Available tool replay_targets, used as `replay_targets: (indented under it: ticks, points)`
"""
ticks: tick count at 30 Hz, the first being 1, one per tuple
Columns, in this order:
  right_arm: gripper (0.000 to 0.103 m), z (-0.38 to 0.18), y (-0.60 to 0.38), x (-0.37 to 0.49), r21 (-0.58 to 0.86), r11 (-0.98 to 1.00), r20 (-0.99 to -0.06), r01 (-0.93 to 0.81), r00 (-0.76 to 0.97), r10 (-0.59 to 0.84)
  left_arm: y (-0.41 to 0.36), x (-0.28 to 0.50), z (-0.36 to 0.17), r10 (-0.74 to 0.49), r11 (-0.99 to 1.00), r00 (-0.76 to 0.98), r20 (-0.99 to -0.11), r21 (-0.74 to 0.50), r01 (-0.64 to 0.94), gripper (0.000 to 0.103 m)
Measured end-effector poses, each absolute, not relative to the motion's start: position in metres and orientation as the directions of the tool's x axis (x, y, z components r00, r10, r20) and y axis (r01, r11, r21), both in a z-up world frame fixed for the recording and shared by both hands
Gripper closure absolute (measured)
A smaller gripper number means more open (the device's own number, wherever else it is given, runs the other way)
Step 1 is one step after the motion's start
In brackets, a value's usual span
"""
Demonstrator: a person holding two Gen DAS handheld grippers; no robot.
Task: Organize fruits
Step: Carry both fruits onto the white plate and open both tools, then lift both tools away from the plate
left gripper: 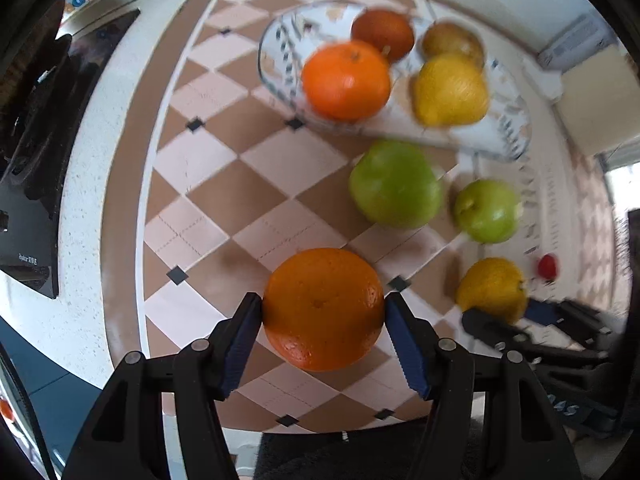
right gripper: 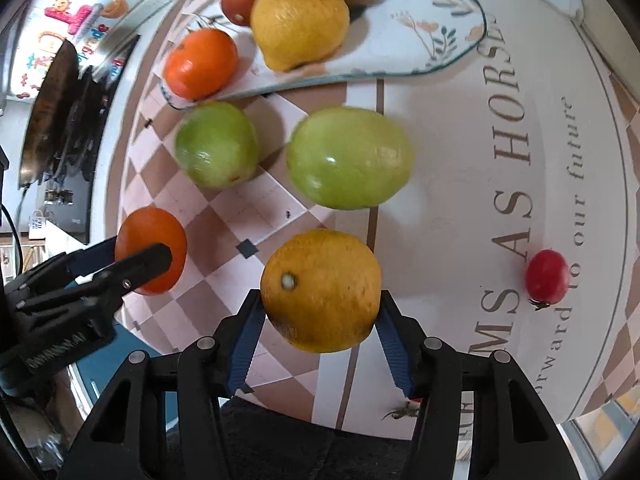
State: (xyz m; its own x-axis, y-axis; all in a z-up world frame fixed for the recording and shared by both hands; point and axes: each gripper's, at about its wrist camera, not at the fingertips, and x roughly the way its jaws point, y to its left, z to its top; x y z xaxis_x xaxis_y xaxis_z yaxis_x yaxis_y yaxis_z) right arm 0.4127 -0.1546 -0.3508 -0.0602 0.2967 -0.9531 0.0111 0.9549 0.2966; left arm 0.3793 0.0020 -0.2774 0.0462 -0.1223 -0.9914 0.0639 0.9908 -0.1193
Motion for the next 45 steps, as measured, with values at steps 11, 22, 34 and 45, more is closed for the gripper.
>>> replay_targets:
  ticks: [11,22,34,45]
  points:
    - [0.048,-0.290,-0.189,0.485,0.341,0.939,-0.937,0.041,0.100,0.336,0.006,0.466,-0.188,-0.182,0.982,0.200,-0.963,-0.169,0.080,0.042]
    - [0.053,-0.331,-0.198,0.562,0.326,0.943,-0.944,0.073,0.079,0.320,0.000,0.568,-0.256,-0.078,0.995,0.092,-0.993,-0.073,0.063,0.042]
    - [0.048,-0.336,-0.216,0.580,0.335,0.929,-0.941,0.156,0.103,0.322,-0.007,0.591,-0.278,-0.088,0.994,0.044,-0.995,-0.085,0.062,0.042]
    - [0.011,-0.322,-0.211,0.573,0.229,0.965,-0.971,0.131,0.095,0.217,0.002,0.594,-0.279,-0.087,0.996,0.018,-0.996,-0.086,0.020,0.011]
